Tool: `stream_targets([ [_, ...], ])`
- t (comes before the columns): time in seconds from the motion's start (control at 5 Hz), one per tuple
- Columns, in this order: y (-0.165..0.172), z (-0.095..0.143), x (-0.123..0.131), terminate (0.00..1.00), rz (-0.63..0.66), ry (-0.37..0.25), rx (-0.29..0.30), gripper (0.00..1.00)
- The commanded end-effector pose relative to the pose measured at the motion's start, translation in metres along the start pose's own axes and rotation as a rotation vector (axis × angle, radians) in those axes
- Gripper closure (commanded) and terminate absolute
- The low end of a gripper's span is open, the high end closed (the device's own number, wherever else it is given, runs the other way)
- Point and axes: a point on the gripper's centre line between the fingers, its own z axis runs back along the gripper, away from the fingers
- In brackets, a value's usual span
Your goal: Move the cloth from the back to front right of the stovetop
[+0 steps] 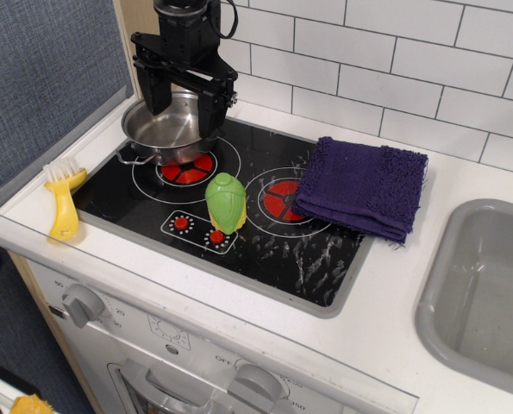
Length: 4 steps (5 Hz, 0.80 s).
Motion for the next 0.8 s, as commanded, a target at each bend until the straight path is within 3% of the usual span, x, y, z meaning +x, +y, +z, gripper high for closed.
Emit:
stream_targets([
  [0.0, 0.000, 0.000, 0.000, 0.00, 0.000, 0.000, 0.000, 0.00],
  [0.4, -0.082, 0.032, 0.028, 0.00, -0.066, -0.094, 0.010, 0.00],
  [0.6, -0.127, 0.041, 0.039, 0.00, -0.099, -0.125, -0.018, 0.00],
])
